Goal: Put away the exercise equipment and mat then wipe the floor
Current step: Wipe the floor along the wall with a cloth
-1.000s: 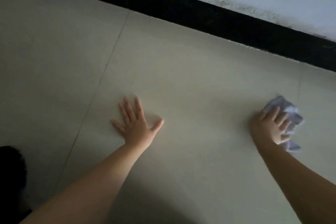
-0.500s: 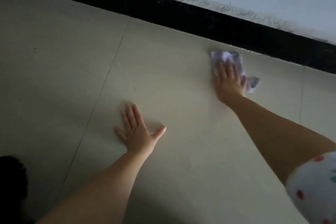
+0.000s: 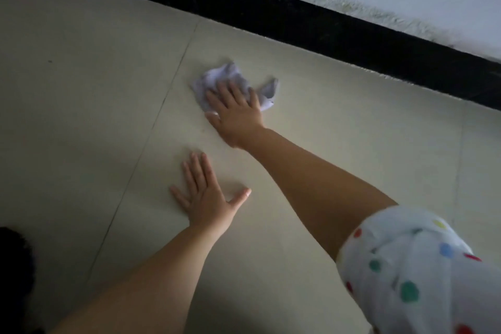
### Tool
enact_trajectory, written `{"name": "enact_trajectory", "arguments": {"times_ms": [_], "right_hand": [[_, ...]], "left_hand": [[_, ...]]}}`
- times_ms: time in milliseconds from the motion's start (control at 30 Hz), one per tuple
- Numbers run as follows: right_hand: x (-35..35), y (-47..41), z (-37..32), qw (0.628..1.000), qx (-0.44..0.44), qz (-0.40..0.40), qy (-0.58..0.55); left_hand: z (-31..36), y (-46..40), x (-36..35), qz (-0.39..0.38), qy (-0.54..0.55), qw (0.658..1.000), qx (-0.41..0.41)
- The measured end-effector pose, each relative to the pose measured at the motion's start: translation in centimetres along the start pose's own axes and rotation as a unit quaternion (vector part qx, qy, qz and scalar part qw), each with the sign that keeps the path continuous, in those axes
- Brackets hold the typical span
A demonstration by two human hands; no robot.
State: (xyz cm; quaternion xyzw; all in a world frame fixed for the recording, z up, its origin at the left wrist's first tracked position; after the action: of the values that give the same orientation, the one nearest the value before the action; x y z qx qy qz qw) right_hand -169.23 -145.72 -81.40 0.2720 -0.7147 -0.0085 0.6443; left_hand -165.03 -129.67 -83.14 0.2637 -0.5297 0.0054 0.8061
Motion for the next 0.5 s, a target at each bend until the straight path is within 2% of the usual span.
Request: {"name": "enact_trajectory", "arguments": {"times_ms": [33,100,200,333,400,433,500], "right_hand": [[0.3,-1.2,-0.9,0.999,0.042,-0.024,0.014],[1.5,-2.4,1.2,0.997,0.057,-0.026,0.035],[2.1,-1.4,11.3,0.998,-0.063,0.012,-0.004],[2.1,6.7,25.0,0.972,-0.231,0.036,-0.032],[1.9,12.3,30.7,0.938,-0.337,0.039,-0.074],[1.7,15.4,33.3,0.906,-0.406,0.048,-0.106],[0.4,20.5,37.1,0.818,-0.545,0.076,-0.17]], "left_hand": [[0.0,0.0,0.1,0.003,-0.001,1.0,-0.001],[0.0,0.0,0.3,0.01,0.002,1.0,-0.003],[-0.2,0.1,0.0,0.005,0.002,1.0,0.001],[-0.3,0.0,-0.3,0.008,-0.014,1.0,-0.004],[-0.3,-0.1,-0.5,0.006,-0.017,1.0,-0.005],[-0.3,-0.1,-0.6,0.008,-0.018,1.0,-0.006],[-0.3,-0.1,-0.5,0.016,-0.018,1.0,-0.007]]}}
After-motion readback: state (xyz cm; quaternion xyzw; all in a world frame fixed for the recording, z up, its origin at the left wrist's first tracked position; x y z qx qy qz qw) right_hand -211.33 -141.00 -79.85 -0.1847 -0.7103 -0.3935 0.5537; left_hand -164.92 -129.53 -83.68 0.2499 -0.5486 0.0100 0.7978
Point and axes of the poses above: each hand's wrist, its own y-axis away from the middle knuckle, its own x-axis out of the back of the hand, z = x × y, the point moved 7 cm from there along -y, towards the middle knuckle, and after that the axes turned 7 degrees about -x, right-handed, at the moved point
